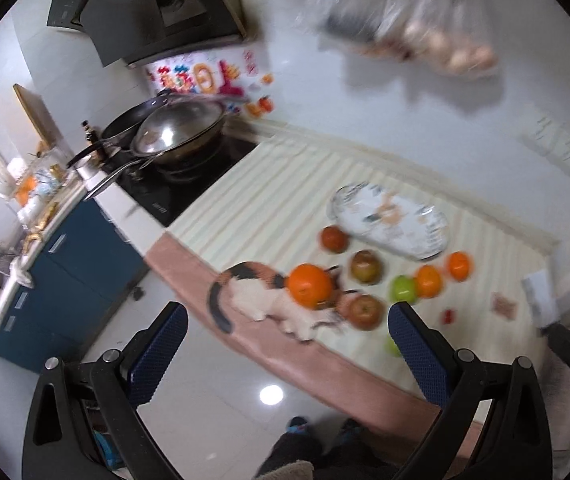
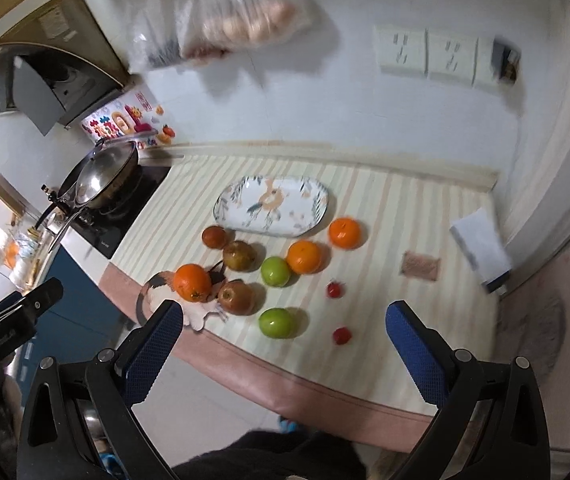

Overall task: Organize fruits
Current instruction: 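Grasp the large orange with the left tool while the right tool grasps a red apple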

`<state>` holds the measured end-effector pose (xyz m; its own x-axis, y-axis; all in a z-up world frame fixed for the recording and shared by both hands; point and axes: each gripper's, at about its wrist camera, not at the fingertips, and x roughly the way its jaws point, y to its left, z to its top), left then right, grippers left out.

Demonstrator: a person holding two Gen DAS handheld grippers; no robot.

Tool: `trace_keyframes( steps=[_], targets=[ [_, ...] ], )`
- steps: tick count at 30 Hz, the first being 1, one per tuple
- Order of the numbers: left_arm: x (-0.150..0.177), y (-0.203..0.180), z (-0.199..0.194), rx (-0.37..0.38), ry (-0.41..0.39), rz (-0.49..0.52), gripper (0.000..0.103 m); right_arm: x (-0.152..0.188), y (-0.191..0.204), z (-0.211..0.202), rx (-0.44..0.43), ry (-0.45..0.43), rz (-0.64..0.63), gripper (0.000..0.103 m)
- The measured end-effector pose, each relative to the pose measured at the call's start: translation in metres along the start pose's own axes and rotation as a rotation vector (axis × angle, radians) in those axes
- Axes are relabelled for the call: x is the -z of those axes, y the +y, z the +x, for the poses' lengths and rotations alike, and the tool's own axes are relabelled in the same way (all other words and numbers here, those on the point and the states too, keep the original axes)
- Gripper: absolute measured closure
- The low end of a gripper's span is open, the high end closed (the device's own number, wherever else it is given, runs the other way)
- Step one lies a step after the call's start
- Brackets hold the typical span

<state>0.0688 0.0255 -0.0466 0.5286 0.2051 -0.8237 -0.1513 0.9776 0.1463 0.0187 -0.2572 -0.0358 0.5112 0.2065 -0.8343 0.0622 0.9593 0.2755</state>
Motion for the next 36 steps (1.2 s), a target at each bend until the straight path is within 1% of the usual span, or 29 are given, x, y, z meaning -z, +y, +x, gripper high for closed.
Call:
trace_keyframes(
  steps=[2,3,6,10,13,16,17,20,21,22,25,27,30,31,32,33,34,35,36],
  targets=[
    [-0.001,0.004,0.026,-0.022,0.039,0.017,0.000,0.002,-0.003,0.030,-0.023,0.042,0.017,0.000],
    [-0.003,0.006,0.043,-0.033,0.071,0.029,0.000,0.003,-0.002,0.052,-0.026,0.077,0.029,0.000],
    [-0.009,0.009,0.093,-0.031,0.155,0.065,0.000,0.006,0.005,0.103,-0.041,0.146,0.061,0.000],
    [-0.020,0.006,0.158,0.013,0.261,0.131,0.000,0.009,0.021,0.169,-0.029,0.217,0.106,0.000],
    [-0.028,0.001,0.219,0.085,0.385,0.175,0.000,0.012,0.034,0.211,-0.003,0.267,0.144,0.000],
    [-0.033,-0.004,0.266,0.144,0.500,0.196,0.000,0.018,0.042,0.255,0.015,0.314,0.207,0.000],
    [-0.033,-0.005,0.286,0.174,0.554,0.191,0.000,0.017,0.044,0.264,0.019,0.331,0.225,0.002],
    [-0.033,-0.012,0.324,0.238,0.639,0.163,0.000,0.021,0.053,0.296,0.020,0.361,0.276,0.003],
    [-0.034,-0.013,0.329,0.281,0.652,0.146,0.000,0.021,0.056,0.301,0.020,0.369,0.286,0.004],
    [-0.034,-0.015,0.338,0.334,0.683,0.121,0.000,0.020,0.057,0.309,0.019,0.374,0.297,0.004],
    [-0.033,-0.026,0.348,0.390,0.726,0.116,0.000,0.021,0.061,0.322,0.019,0.383,0.329,0.006],
    [-0.029,-0.035,0.356,0.435,0.770,0.120,0.000,0.018,0.064,0.326,0.015,0.378,0.341,0.007],
    [-0.020,-0.046,0.367,0.481,0.820,0.112,0.000,0.015,0.069,0.329,0.014,0.387,0.346,0.008],
    [-0.018,-0.048,0.369,0.494,0.824,0.107,0.003,0.014,0.071,0.330,0.020,0.390,0.347,0.008],
    [-0.015,-0.050,0.370,0.520,0.818,0.093,0.010,0.013,0.069,0.327,0.018,0.391,0.349,0.009],
    [-0.015,-0.051,0.368,0.544,0.815,0.074,0.016,0.012,0.068,0.327,0.017,0.390,0.351,0.009],
    [-0.017,-0.050,0.365,0.559,0.806,0.060,0.025,0.012,0.069,0.328,0.020,0.391,0.354,0.009],
    [-0.018,-0.051,0.362,0.541,0.797,0.069,0.025,0.012,0.069,0.328,0.021,0.390,0.356,0.009],
    [-0.018,-0.051,0.358,0.496,0.769,0.100,0.025,0.011,0.070,0.328,0.022,0.390,0.358,0.009]
  ],
)
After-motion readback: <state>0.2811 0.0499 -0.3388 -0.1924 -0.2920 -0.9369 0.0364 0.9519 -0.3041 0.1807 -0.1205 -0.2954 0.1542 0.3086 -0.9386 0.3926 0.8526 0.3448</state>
